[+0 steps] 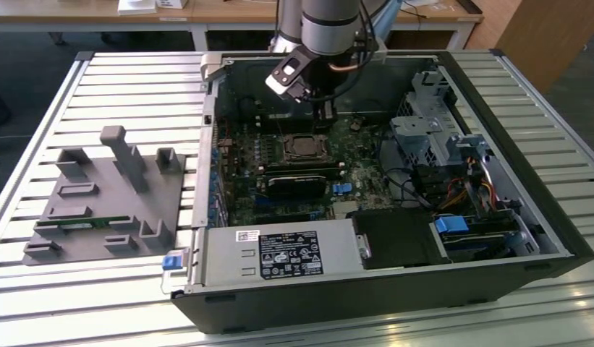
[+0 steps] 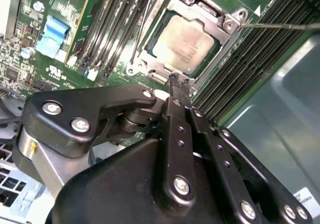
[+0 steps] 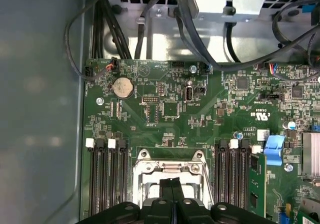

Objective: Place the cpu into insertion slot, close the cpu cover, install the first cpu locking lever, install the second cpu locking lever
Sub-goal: 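Close the cpu cover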

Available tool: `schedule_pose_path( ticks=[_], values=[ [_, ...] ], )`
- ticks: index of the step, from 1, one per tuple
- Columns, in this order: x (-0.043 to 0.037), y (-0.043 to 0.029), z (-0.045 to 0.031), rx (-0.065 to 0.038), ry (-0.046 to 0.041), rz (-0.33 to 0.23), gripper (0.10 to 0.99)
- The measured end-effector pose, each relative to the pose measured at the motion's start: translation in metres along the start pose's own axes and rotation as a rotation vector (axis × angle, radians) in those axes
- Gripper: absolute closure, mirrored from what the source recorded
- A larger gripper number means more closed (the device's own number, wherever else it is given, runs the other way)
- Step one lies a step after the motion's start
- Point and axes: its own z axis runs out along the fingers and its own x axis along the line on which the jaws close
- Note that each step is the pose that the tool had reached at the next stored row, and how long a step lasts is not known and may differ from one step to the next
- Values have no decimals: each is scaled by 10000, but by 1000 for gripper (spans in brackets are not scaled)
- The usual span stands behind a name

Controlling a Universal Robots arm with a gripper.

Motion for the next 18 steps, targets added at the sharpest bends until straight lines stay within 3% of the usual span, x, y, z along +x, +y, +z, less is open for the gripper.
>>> schedule_pose_path(
  ticks=[5, 9, 18],
  values=[
    [1, -53, 81, 12, 2, 0, 980],
    [0, -84, 104, 14, -1, 0, 980],
    [1, -258, 164, 11, 3, -65, 980]
  ],
)
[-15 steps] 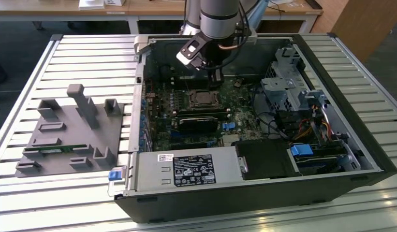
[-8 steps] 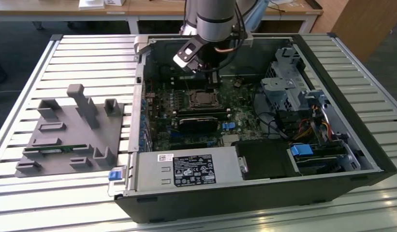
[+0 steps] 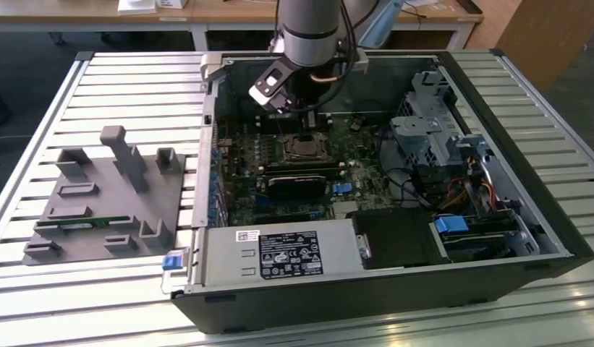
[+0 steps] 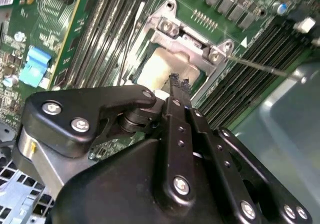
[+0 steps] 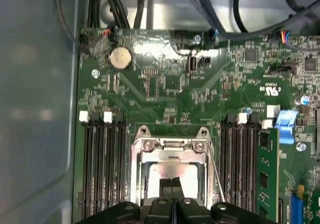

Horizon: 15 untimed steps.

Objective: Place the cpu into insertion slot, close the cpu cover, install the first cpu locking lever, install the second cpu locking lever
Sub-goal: 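Close the cpu cover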

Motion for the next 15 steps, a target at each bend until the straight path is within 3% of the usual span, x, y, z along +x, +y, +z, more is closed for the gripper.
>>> schedule_pose_path(
  ticks=[15],
  values=[
    [2, -150, 103, 0, 1, -32, 980]
  ],
)
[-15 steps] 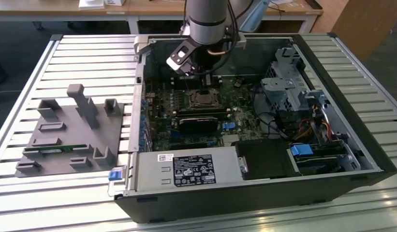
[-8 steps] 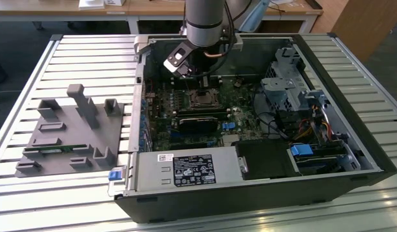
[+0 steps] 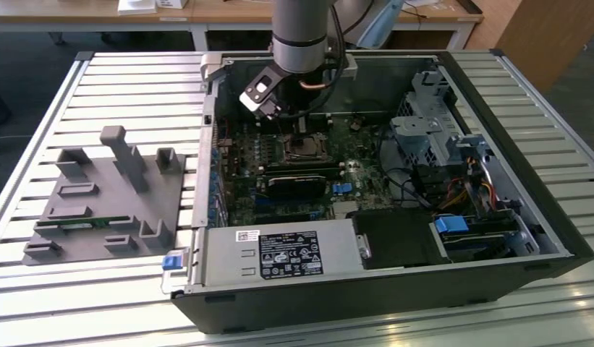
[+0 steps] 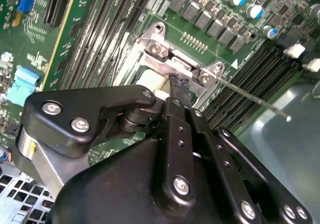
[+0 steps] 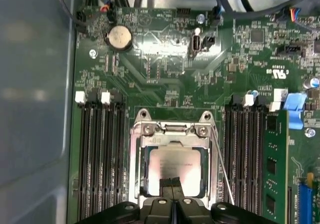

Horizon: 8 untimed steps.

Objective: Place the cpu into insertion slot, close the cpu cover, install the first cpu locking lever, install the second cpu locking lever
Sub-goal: 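Close the cpu cover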

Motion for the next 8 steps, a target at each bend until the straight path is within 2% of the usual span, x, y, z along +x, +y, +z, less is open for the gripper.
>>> schedule_pose_path(
  ticks=[5, 8],
  values=[
    [1, -26, 49, 5, -5, -1, 980],
    [1, -26, 49, 1, -2, -1, 980]
  ],
)
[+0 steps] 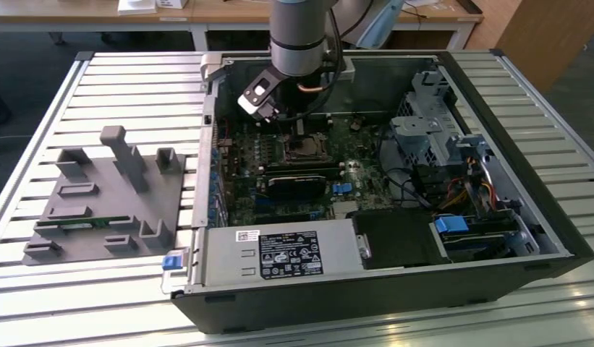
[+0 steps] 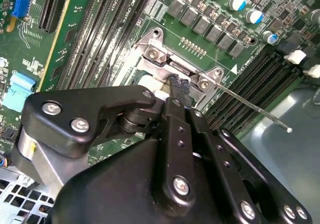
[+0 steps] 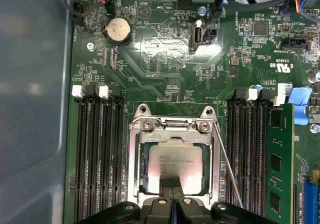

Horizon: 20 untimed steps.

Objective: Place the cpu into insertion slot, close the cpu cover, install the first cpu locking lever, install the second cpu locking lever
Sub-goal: 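Close the cpu cover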

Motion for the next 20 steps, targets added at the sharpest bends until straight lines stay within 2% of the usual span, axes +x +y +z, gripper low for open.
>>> schedule_pose_path(
  ticks=[4, 6, 11, 20],
  values=[
    [0, 3, -65, -2, 3, 1, 980],
    [1, 11, -67, -2, 4, 0, 980],
    [-1, 130, -64, 14, 1, -1, 980],
    [-2, 205, -60, 21, 2, 0, 980]
  ],
)
